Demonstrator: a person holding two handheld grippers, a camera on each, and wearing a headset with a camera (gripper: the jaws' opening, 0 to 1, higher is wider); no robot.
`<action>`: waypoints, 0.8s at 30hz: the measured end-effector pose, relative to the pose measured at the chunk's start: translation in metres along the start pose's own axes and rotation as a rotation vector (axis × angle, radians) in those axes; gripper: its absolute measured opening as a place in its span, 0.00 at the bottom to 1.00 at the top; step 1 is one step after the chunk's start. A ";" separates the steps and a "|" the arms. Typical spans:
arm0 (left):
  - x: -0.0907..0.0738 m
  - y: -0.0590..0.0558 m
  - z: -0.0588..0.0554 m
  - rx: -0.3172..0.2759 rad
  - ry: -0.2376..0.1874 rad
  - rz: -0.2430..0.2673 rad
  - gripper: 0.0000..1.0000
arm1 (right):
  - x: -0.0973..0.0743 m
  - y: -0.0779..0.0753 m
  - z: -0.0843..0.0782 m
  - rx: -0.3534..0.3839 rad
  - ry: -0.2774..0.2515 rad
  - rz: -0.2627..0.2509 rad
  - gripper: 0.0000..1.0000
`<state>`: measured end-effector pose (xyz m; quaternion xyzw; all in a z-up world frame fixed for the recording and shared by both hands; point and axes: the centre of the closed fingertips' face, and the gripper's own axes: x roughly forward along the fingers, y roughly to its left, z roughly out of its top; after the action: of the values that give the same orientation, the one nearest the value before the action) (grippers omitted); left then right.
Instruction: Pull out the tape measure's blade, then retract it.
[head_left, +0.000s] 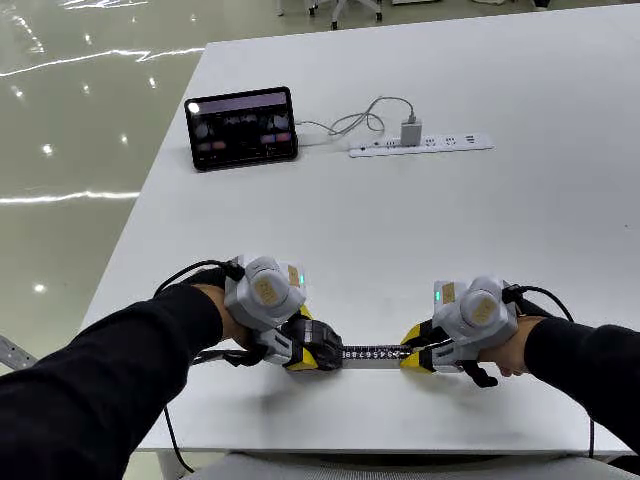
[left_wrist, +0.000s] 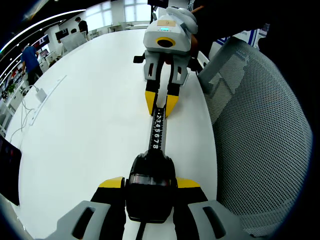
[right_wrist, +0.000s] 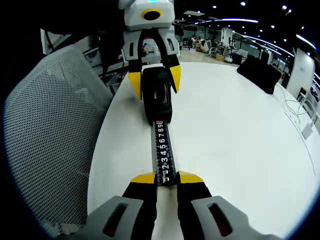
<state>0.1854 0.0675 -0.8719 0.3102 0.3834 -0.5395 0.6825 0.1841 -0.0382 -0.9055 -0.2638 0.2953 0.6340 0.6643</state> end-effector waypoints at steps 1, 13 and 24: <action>0.000 0.000 0.000 -0.001 0.000 0.000 0.32 | -0.001 -0.001 -0.001 0.003 0.001 -0.001 0.10; 0.000 0.000 0.000 -0.003 0.000 0.001 0.32 | -0.005 0.000 -0.005 -0.003 0.001 0.000 0.09; 0.000 -0.001 0.000 -0.003 0.001 0.002 0.32 | -0.009 0.000 -0.009 0.005 0.005 -0.001 0.09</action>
<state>0.1848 0.0671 -0.8717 0.3096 0.3841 -0.5382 0.6833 0.1830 -0.0508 -0.9049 -0.2639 0.2982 0.6323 0.6645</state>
